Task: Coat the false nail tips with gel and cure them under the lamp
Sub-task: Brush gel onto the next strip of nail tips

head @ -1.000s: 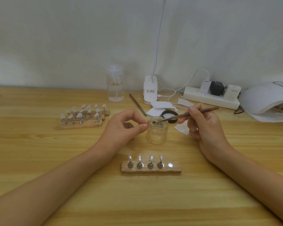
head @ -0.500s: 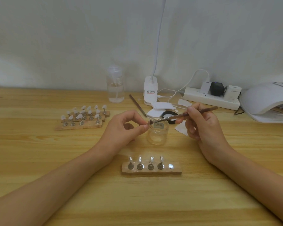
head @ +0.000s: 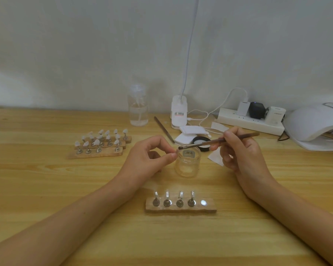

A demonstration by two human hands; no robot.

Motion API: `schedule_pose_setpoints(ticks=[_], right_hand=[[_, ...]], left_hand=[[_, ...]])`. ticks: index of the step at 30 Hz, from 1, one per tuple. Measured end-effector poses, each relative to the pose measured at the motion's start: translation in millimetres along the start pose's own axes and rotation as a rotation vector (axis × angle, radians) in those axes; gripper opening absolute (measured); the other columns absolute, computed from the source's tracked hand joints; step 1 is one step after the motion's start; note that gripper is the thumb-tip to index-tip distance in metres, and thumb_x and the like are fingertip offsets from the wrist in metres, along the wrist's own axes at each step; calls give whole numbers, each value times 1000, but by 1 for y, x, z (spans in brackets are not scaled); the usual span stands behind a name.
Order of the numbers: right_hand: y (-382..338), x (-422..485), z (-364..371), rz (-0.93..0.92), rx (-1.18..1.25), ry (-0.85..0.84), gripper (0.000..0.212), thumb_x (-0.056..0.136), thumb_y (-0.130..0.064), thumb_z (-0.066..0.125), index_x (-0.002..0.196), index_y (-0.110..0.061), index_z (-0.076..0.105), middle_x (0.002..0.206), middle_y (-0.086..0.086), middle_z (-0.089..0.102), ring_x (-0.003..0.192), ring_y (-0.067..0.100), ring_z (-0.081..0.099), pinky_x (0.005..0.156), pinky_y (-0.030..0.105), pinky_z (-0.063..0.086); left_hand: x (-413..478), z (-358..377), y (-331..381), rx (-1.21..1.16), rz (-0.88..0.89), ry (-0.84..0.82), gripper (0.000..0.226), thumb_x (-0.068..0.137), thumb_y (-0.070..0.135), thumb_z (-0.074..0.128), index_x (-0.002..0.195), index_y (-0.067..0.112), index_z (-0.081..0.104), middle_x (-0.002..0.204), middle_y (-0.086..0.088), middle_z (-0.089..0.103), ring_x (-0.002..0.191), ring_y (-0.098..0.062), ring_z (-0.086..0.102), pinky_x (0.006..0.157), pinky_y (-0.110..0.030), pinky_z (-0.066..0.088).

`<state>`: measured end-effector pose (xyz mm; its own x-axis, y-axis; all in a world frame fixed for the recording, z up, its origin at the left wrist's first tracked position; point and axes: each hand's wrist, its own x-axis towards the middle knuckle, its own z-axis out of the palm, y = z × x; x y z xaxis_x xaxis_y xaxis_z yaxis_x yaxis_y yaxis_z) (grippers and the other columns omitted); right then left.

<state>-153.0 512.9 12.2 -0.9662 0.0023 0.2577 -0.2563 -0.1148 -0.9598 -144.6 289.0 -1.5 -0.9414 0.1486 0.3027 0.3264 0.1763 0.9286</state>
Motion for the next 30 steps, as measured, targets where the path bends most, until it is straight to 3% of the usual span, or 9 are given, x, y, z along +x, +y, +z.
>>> schedule_pose_setpoints(ticks=[5, 9, 13, 18, 21, 25, 30], right_hand=[[2, 1, -2, 26, 0, 60, 17, 100, -23, 50, 84, -16, 53, 73, 3, 72, 47, 6, 41, 40, 14, 30], [0, 0, 1, 0, -3, -2, 18, 94, -31, 54, 84, -16, 53, 75, 4, 72, 49, 6, 44, 40, 15, 31], [2, 1, -2, 38, 12, 52, 18, 100, -22, 50, 83, -16, 53, 73, 4, 71, 47, 7, 40, 40, 15, 29], [-1, -1, 1, 2, -10, -6, 21, 88, -38, 57, 83, -18, 53, 75, 4, 72, 50, 6, 44, 41, 15, 31], [1, 0, -1, 23, 10, 47, 17, 97, -25, 53, 82, -17, 55, 73, 4, 71, 48, 7, 39, 40, 15, 29], [-1, -1, 1, 15, 12, -11, 18, 88, -34, 56, 83, -17, 53, 74, 4, 72, 48, 5, 42, 41, 15, 30], [1, 1, -2, 15, 22, 35, 17, 99, -22, 51, 83, -17, 53, 73, 4, 71, 47, 7, 38, 39, 15, 29]], left_hand=[[0, 0, -1, -3, 0, -1, 15, 83, 17, 76, 74, 22, 66, 80, 15, 68, 56, -5, 51, 56, -15, 46], [0, 1, 0, -12, 0, 1, 14, 83, 15, 76, 74, 20, 66, 77, 17, 67, 55, -5, 51, 56, -14, 45], [0, 1, 1, -10, 4, 4, 12, 83, 14, 76, 76, 17, 66, 76, 17, 67, 55, -5, 51, 56, -14, 46], [0, 1, 1, -11, -3, 4, 13, 83, 16, 76, 75, 20, 67, 79, 15, 68, 56, -6, 52, 57, -17, 48], [0, 1, 0, -8, 8, -2, 14, 83, 16, 76, 75, 21, 66, 77, 16, 67, 56, -6, 52, 57, -16, 48], [1, 1, 0, 2, 14, 3, 14, 83, 16, 76, 75, 21, 66, 77, 17, 67, 55, -6, 52, 56, -16, 47], [0, 1, 0, -3, 18, 7, 12, 83, 15, 76, 76, 18, 67, 77, 17, 67, 55, -5, 52, 56, -15, 46]])
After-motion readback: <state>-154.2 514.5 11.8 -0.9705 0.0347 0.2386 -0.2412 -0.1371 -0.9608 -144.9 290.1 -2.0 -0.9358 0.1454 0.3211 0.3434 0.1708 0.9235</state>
